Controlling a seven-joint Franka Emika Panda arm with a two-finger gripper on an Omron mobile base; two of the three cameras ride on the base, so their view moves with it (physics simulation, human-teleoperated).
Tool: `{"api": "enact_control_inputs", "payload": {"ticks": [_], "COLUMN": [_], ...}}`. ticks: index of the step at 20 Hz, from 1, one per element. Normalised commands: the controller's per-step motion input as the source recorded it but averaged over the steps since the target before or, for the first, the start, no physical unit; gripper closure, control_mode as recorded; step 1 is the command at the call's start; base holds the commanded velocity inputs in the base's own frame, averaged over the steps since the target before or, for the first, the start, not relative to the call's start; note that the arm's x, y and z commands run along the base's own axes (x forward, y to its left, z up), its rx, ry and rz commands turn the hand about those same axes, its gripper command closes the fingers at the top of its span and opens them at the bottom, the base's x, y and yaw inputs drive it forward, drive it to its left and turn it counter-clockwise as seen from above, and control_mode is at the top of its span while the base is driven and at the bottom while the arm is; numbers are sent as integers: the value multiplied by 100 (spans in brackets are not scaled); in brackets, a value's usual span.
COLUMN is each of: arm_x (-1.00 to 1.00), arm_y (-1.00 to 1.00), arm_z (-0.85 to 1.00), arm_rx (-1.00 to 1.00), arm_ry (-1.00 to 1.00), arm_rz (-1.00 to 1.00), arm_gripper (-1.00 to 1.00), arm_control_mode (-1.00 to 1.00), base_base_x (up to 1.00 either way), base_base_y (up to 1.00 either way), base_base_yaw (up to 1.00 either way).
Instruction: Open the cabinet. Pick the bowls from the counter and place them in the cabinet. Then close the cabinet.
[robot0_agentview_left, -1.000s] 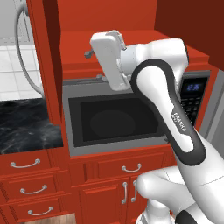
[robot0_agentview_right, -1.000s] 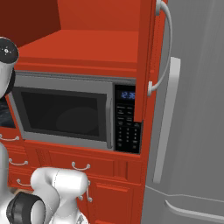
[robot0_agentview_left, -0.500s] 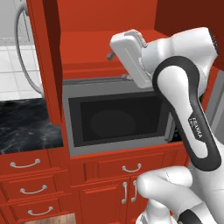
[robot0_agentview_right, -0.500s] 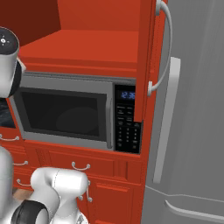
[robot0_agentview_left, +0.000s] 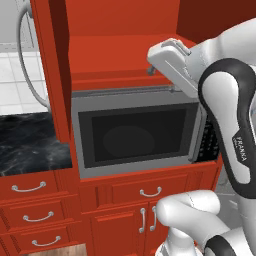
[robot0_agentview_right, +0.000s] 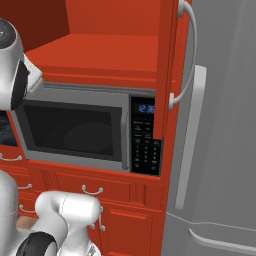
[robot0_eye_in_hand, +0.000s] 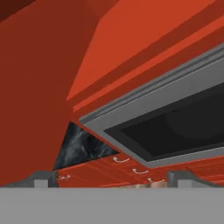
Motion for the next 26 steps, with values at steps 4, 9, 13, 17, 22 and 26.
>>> {"api": "enact_control_inputs", "payload": {"ticks": [4,9,13,17,22,26], "arm_x": [-21,-31,-24,-13,0,0], "arm_y": [-45,-13,0,-2,-12,-9], "arm_z": [0,0,0,0,1,1], "arm_rx": [-23,-16,-12,-10,-2,0], "arm_ry": [0,-5,-10,-17,-12,-4], "arm_rz": [-4,0,0,0,0,1], "arm_gripper": [-100,-100,-100,-100,-100,-100], "arm_control_mode": [-100,-100,-100,-100,-100,-100], "base_base_x": [0,0,0,0,0,0], "base_base_y": [0,0,0,0,0,0], "base_base_yaw": [0,0,0,0,0,0]}}
